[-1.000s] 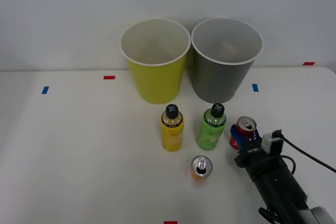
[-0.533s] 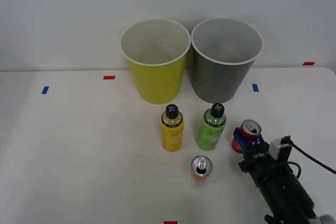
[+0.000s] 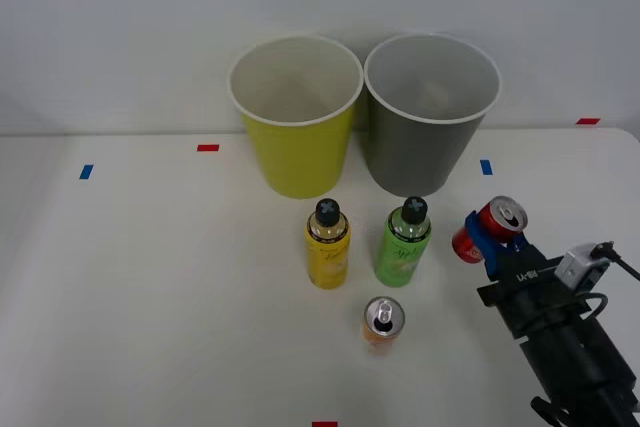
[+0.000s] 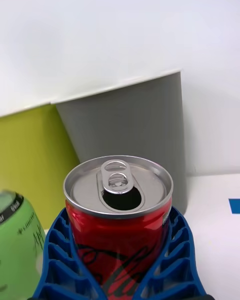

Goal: Put cans in the gray bin, plastic bottles in the light green bin

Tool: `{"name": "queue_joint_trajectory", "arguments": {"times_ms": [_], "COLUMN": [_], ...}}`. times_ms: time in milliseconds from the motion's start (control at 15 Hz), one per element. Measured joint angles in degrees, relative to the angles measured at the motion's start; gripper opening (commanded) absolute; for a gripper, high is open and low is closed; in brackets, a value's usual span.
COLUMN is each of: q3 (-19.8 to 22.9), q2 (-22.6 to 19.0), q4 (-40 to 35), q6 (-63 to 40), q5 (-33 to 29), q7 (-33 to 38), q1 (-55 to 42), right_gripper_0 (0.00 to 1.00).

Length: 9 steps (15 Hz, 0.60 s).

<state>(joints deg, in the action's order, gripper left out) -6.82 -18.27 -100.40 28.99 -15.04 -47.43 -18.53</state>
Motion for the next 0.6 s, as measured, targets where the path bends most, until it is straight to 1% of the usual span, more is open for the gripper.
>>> {"name": "queue_joint_trajectory", "arguments": {"times_ms": [267, 400, 533, 600], "q3": [0.40, 0.46, 0.31, 0.24], "q2": [0.72, 1.31, 2.43, 3.11], "q4": [-2.76, -8.33, -12.64, -13.46], "q6": [-1.06, -6.02, -9.55, -10.04], "q5": [2.06, 2.09, 1.99, 1.86], "q7": [1.61, 2.91, 8.06, 9.97], "q1": [2.30, 2.55, 2.87, 3.48], "right_gripper_0": [0.00, 0.00, 0.00, 0.00]}}
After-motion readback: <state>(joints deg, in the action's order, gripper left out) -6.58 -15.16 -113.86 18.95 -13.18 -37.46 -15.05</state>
